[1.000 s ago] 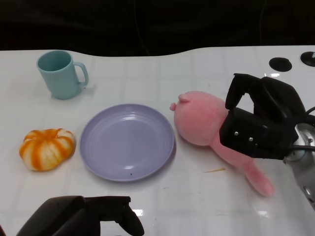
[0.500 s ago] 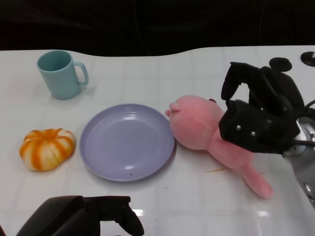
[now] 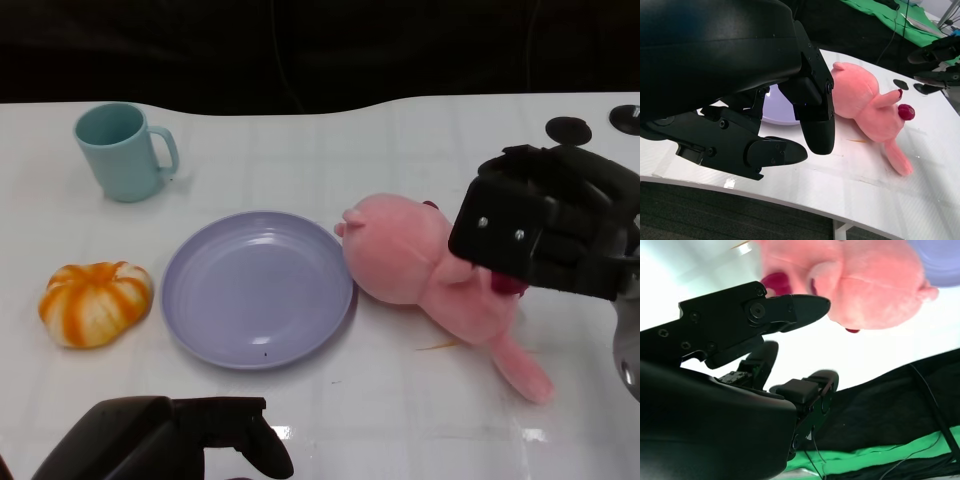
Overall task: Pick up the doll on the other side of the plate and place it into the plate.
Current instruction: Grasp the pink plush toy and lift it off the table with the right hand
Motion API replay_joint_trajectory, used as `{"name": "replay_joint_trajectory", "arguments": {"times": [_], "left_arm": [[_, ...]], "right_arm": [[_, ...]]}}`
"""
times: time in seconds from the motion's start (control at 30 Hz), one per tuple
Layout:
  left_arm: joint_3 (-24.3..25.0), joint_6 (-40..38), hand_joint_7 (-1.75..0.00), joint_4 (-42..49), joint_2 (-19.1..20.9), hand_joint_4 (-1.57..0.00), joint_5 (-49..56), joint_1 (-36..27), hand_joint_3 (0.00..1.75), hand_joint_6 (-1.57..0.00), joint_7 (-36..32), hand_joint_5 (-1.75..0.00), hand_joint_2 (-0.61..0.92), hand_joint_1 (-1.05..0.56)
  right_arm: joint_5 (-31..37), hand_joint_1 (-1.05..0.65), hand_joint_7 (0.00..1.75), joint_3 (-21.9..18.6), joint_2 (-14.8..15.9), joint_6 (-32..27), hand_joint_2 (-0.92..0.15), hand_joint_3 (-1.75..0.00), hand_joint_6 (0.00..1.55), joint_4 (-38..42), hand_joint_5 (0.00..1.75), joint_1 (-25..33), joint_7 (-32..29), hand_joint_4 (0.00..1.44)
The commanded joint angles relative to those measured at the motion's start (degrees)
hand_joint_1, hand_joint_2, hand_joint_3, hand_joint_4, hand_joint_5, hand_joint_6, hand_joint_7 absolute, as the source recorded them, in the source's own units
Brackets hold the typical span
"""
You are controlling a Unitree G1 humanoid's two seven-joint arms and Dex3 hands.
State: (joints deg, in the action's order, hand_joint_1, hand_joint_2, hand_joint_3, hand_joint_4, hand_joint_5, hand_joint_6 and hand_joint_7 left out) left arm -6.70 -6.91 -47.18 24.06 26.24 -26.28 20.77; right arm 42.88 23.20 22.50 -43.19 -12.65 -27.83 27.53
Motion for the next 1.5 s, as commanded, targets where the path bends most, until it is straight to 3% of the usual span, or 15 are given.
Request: {"name": "replay_joint_trajectory", "arguments": {"times": [0.03,0.17,0.53,1.0,1.5], "left_arm": [[-0.6,1.5,-0.86,-2.0,0.7,-0.62,-0.4,-0.2,0.39,-0.73,1.3,-1.62,0.92,-0.21],[-0.5,1.4,-0.86,-1.8,0.7,-0.62,-0.8,0.0,0.39,-0.73,1.4,-1.63,0.92,-0.21],[-0.5,1.5,-0.87,-1.7,0.5,-0.62,-0.7,0.3,0.41,-0.73,1.7,-1.63,0.92,-0.22],[-0.5,0.8,-0.87,-2.6,0.2,-0.61,-0.5,0.0,0.41,-0.72,1.9,-1.64,0.92,-0.21],[-0.2,1.2,-0.88,-3.9,0.3,-0.62,-0.6,-1.4,0.42,-0.72,1.7,-1.62,0.92,-0.22]], "right_arm": [[4.5,-0.87,0.00,2.8,3.1,-1.0,-0.92,-0.23,0.27,-3.2,0.31,1.0,3.7,0.32],[10.5,-0.93,0.01,6.2,4.2,-2.3,-0.92,-0.27,0.27,-5.9,0.32,1.4,8.6,0.29],[19.0,-0.94,0.03,9.1,0.2,-1.6,-0.92,-0.28,0.34,-3.1,0.39,2.5,12.0,0.31],[23.0,-0.93,0.03,10.6,-4.9,4.0,-0.92,-0.32,0.39,13.5,0.51,-1.5,10.6,0.27],[21.2,-0.93,0.04,12.0,-9.8,9.6,-0.92,-0.28,0.48,34.9,0.60,-8.0,1.6,0.21]]}}
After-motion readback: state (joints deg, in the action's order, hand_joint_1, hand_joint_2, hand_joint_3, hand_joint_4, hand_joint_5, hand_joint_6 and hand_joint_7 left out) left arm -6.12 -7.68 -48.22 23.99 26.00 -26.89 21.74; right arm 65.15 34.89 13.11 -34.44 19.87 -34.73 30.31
